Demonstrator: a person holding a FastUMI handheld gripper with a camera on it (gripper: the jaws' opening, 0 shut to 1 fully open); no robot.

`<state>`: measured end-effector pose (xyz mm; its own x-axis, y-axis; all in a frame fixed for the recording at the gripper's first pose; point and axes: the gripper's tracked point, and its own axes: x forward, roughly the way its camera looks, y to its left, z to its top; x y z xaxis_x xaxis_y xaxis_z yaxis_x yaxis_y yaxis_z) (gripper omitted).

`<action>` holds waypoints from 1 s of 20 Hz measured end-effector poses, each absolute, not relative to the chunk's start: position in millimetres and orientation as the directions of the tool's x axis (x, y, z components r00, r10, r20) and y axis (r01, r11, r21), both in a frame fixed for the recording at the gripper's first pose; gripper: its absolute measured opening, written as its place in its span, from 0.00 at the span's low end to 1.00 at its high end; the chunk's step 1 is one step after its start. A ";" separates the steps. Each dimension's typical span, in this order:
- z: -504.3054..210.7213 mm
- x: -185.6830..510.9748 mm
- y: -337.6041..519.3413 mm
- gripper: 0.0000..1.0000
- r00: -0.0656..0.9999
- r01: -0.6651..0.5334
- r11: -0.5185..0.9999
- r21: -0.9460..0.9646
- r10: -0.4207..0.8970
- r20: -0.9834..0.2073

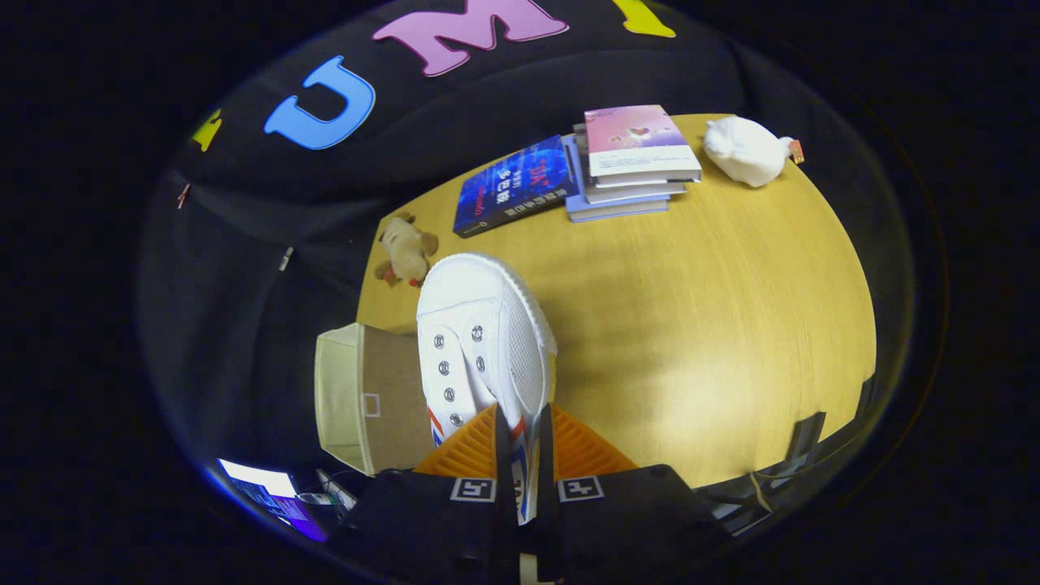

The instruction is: Open the storage box then place both shoes into the box .Put the left shoe in first, then the right shoe, with the right side of both shoes facing outward in a uniform manner.

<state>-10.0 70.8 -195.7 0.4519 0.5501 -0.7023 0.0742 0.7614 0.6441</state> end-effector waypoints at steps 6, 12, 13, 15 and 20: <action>-107.3 -1.8 162.2 0.13 0.448 -0.019 0.698 0.716 0.646 -0.618; -73.0 2.5 251.7 0.13 0.396 -0.038 0.690 0.723 0.674 -0.623; -75.9 1.9 263.8 0.13 0.384 -0.036 0.699 0.714 0.670 -0.636; -84.7 0.8 288.9 0.13 0.354 -0.022 0.714 0.700 0.660 -0.662; -118.9 1.4 342.0 0.13 0.282 -0.006 0.748 0.664 0.639 -0.716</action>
